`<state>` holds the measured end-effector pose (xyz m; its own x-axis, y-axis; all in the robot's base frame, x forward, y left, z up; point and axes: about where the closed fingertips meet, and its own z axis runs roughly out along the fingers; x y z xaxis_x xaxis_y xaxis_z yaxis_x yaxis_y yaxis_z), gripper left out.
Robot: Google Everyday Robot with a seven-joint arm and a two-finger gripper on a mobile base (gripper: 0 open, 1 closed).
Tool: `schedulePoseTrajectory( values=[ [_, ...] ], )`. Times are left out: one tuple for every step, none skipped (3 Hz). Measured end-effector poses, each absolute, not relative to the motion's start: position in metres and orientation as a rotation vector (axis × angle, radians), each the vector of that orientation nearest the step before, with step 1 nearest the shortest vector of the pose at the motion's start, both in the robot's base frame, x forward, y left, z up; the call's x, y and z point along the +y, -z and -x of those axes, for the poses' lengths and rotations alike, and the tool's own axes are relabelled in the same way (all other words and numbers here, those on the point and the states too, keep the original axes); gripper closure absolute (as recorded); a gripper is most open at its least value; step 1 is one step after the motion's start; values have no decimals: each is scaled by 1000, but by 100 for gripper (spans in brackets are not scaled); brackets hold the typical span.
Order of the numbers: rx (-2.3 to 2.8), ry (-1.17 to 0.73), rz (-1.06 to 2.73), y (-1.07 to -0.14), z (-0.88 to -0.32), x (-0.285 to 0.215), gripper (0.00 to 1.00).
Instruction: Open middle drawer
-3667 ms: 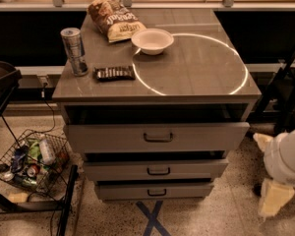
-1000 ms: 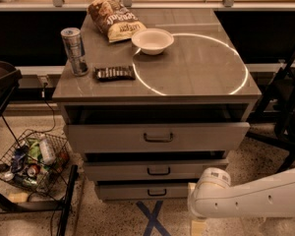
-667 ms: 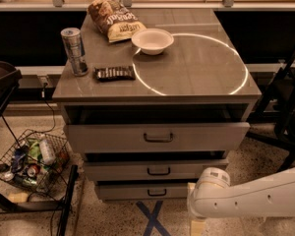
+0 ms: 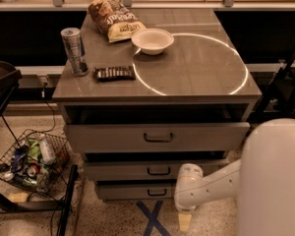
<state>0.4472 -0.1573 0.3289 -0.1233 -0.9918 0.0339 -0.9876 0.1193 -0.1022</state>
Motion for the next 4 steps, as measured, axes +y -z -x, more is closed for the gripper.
schedulePoseTrajectory(
  values=[
    [2360, 200, 2118, -263, -462, -148, 0],
    [2353, 191, 2115, -262, -460, -150, 0],
    [2275, 150, 2076, -290, -452, -157, 0],
    [2174, 176, 2063, -339, -434, -171, 0]
  ],
)
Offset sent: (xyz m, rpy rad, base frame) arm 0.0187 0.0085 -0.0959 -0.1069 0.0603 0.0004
